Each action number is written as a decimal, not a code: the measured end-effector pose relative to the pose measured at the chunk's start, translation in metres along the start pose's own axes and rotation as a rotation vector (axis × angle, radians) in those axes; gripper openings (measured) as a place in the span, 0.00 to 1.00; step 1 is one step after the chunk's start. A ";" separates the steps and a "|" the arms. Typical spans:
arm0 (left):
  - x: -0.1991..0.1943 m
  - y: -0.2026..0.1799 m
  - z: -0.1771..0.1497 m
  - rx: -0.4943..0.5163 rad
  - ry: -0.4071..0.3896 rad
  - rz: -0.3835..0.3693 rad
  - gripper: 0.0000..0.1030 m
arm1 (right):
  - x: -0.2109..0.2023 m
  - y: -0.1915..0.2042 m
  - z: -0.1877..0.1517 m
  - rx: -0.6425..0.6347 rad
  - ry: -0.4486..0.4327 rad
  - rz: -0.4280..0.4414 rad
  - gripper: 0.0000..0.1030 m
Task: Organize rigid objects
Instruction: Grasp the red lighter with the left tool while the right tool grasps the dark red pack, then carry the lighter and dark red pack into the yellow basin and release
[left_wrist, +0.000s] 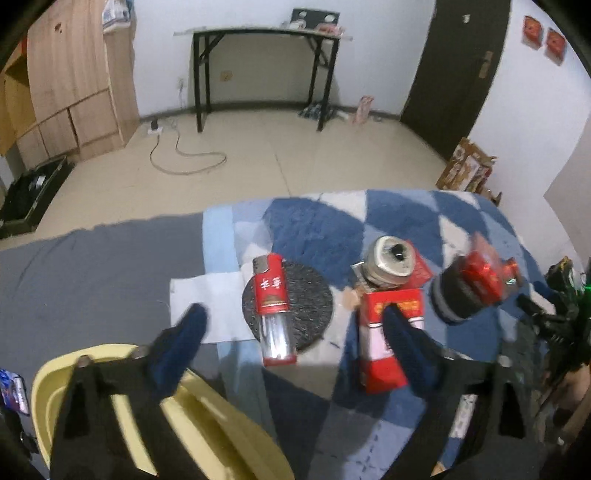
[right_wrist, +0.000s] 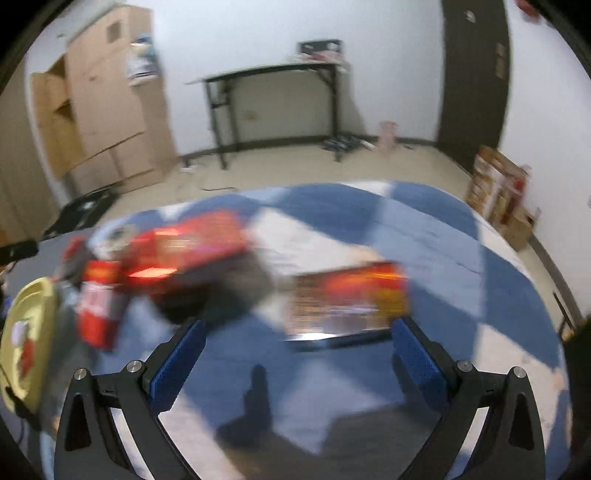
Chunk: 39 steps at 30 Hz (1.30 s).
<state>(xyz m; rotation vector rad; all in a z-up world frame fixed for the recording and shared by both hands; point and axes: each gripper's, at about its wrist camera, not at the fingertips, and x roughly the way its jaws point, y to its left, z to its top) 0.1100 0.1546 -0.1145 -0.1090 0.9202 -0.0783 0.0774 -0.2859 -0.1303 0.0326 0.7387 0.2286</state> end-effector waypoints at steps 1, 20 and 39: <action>0.004 0.001 0.000 -0.005 -0.003 0.006 0.67 | 0.004 -0.010 0.000 0.004 0.011 0.001 1.00; 0.038 -0.005 0.001 0.039 0.013 0.025 0.42 | 0.115 0.002 0.007 -0.051 0.049 -0.043 1.00; 0.010 0.017 -0.008 -0.023 -0.073 -0.050 0.23 | 0.097 0.002 0.004 -0.091 -0.046 -0.022 0.87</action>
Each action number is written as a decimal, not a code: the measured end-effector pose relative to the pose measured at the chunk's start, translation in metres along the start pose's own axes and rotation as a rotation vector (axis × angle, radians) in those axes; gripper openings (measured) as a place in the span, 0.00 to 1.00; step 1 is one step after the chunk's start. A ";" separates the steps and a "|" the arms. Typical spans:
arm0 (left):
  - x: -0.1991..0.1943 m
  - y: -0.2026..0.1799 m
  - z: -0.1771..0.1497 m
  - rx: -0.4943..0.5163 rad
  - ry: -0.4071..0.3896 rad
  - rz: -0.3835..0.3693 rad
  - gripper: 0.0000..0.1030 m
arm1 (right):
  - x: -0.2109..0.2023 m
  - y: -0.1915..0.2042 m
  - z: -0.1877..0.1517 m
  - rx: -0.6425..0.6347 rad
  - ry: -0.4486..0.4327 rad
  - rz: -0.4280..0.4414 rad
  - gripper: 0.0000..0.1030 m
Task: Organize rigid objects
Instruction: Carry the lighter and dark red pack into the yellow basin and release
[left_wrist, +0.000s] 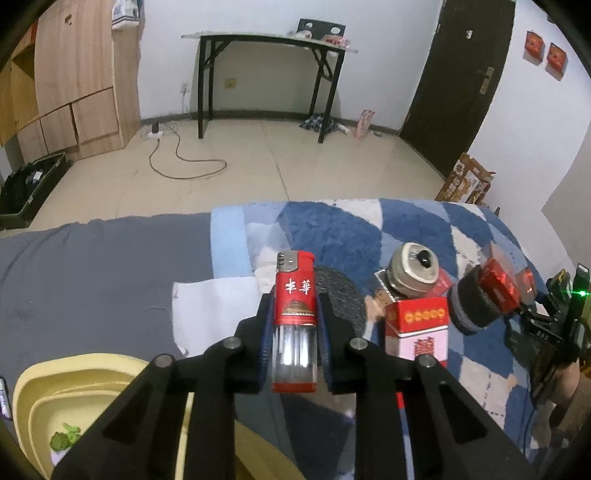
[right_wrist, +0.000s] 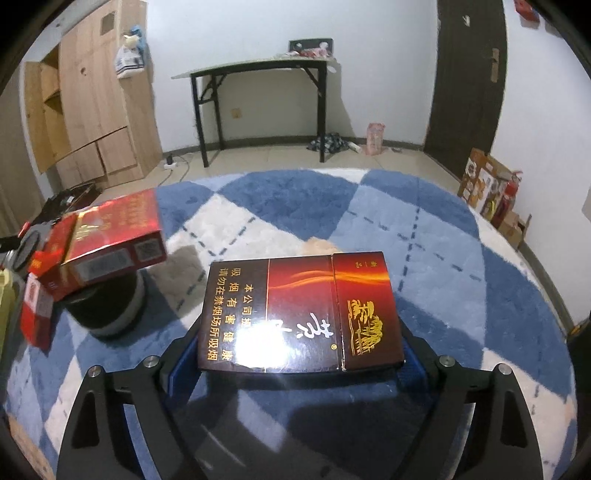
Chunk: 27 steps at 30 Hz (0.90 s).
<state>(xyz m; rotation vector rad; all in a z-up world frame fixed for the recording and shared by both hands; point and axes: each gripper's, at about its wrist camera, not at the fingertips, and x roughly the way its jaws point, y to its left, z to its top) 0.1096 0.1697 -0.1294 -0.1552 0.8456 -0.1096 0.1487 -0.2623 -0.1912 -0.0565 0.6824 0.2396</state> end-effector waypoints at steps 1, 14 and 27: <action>-0.007 0.000 0.001 -0.003 -0.010 -0.007 0.23 | -0.003 0.002 0.000 -0.013 -0.006 0.001 0.87; -0.151 0.022 -0.050 -0.003 -0.108 -0.054 0.23 | -0.093 0.062 0.019 -0.214 -0.184 0.263 0.87; -0.170 0.119 -0.161 -0.246 0.055 0.164 0.23 | -0.095 0.305 0.020 -0.540 0.024 0.653 0.87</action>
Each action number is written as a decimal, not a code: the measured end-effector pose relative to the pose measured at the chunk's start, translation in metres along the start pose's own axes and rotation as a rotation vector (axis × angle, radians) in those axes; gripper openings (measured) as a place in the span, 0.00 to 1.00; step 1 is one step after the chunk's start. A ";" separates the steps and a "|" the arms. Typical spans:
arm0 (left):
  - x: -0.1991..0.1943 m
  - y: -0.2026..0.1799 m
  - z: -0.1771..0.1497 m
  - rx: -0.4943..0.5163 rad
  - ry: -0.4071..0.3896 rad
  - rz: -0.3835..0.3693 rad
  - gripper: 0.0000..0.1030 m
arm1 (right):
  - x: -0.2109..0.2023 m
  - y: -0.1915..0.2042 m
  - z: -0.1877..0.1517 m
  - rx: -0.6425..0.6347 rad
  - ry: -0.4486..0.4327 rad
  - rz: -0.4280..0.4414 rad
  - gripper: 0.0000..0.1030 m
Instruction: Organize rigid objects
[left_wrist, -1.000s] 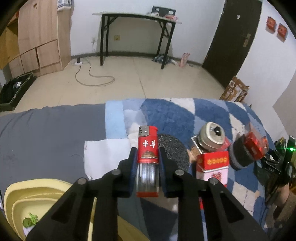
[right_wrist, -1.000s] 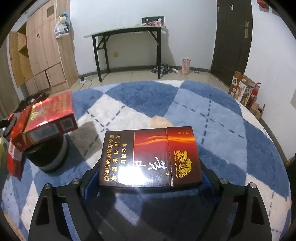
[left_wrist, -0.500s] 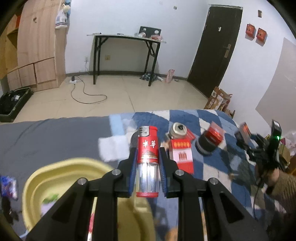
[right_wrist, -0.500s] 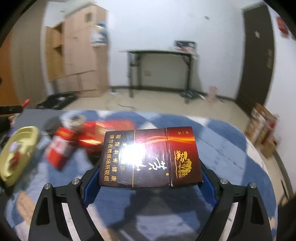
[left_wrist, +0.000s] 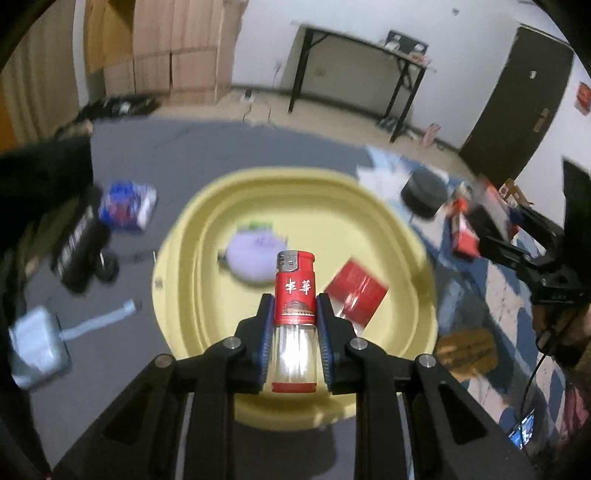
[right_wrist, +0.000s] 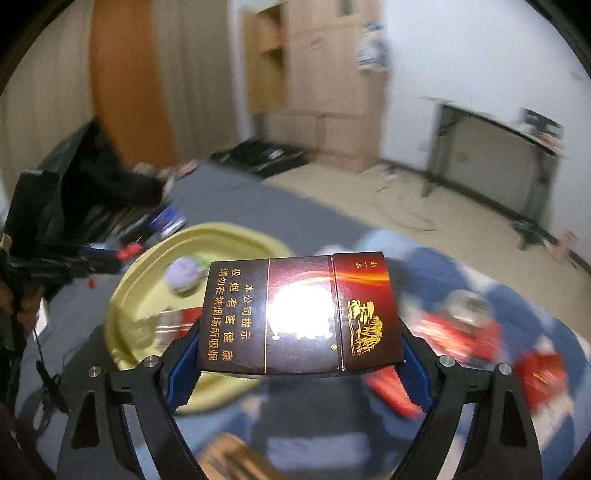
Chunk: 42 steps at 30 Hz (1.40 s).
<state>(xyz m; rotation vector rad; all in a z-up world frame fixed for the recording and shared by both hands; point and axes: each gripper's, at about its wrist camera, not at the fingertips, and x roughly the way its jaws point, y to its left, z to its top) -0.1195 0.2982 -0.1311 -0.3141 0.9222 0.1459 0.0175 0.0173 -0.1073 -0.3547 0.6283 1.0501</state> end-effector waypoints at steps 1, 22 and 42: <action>0.007 0.003 -0.006 -0.001 0.015 0.007 0.23 | 0.016 0.008 0.005 -0.001 0.034 0.025 0.87; 0.064 0.023 -0.018 0.003 0.071 -0.018 0.49 | 0.213 0.046 0.065 0.009 0.376 -0.026 0.92; 0.075 -0.207 0.061 0.160 -0.013 -0.276 1.00 | -0.064 -0.207 -0.057 0.411 -0.014 -0.336 1.00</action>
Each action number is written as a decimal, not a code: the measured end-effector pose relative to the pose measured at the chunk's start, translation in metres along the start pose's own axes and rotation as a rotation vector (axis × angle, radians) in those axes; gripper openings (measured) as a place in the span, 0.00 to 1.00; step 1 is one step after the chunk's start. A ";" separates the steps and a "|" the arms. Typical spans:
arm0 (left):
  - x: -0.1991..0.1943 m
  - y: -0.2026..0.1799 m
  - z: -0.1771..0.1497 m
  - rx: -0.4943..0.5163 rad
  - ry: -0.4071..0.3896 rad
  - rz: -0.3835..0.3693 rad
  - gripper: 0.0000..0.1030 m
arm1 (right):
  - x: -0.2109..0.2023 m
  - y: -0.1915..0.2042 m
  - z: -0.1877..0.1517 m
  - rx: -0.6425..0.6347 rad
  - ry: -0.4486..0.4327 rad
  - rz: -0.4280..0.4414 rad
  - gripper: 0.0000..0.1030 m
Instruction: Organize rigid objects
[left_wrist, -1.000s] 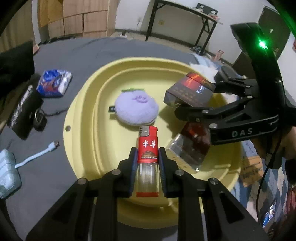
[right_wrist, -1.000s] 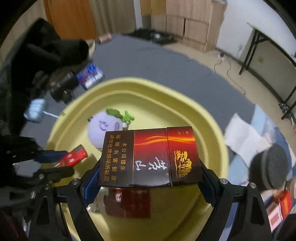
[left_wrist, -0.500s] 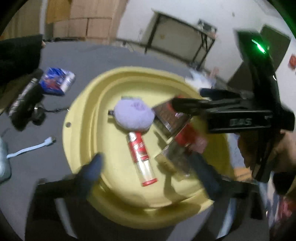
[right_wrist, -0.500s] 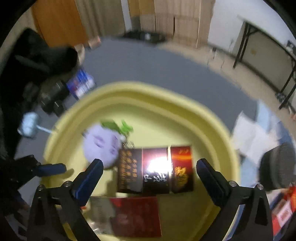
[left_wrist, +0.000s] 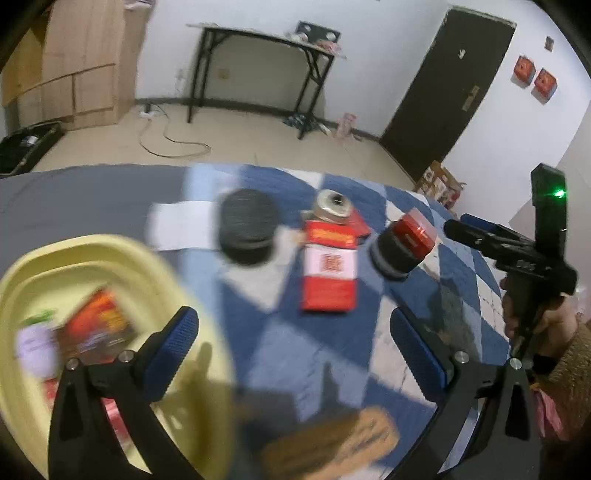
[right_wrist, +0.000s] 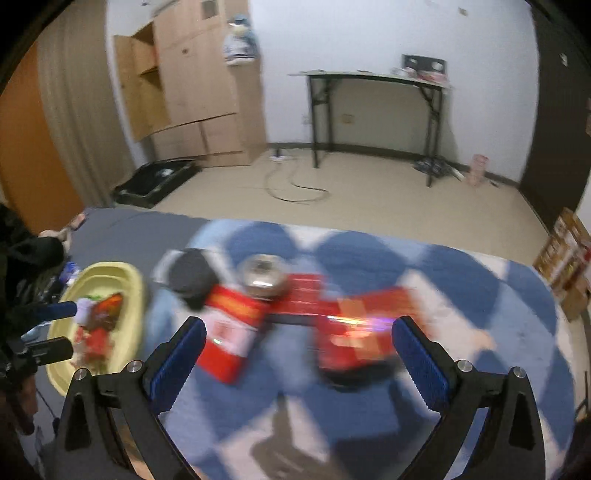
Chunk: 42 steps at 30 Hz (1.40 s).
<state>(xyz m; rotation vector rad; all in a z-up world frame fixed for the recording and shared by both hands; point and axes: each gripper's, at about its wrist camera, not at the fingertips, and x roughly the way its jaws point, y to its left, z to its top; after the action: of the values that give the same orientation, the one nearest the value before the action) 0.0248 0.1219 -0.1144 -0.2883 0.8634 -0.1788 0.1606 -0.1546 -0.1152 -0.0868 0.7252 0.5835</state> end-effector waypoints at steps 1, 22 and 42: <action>0.015 -0.010 0.003 0.013 0.019 0.002 1.00 | 0.003 -0.013 0.003 0.023 0.016 0.015 1.00; 0.127 -0.052 0.010 0.059 0.131 0.077 1.00 | 0.083 -0.068 0.018 -0.068 0.159 0.152 1.00; 0.102 -0.043 0.010 0.042 0.117 0.015 0.57 | 0.067 -0.104 -0.014 0.007 0.129 0.190 0.50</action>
<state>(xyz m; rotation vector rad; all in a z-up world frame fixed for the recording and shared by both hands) 0.0954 0.0556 -0.1680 -0.2338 0.9767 -0.2014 0.2476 -0.2141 -0.1820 -0.0500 0.8663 0.7617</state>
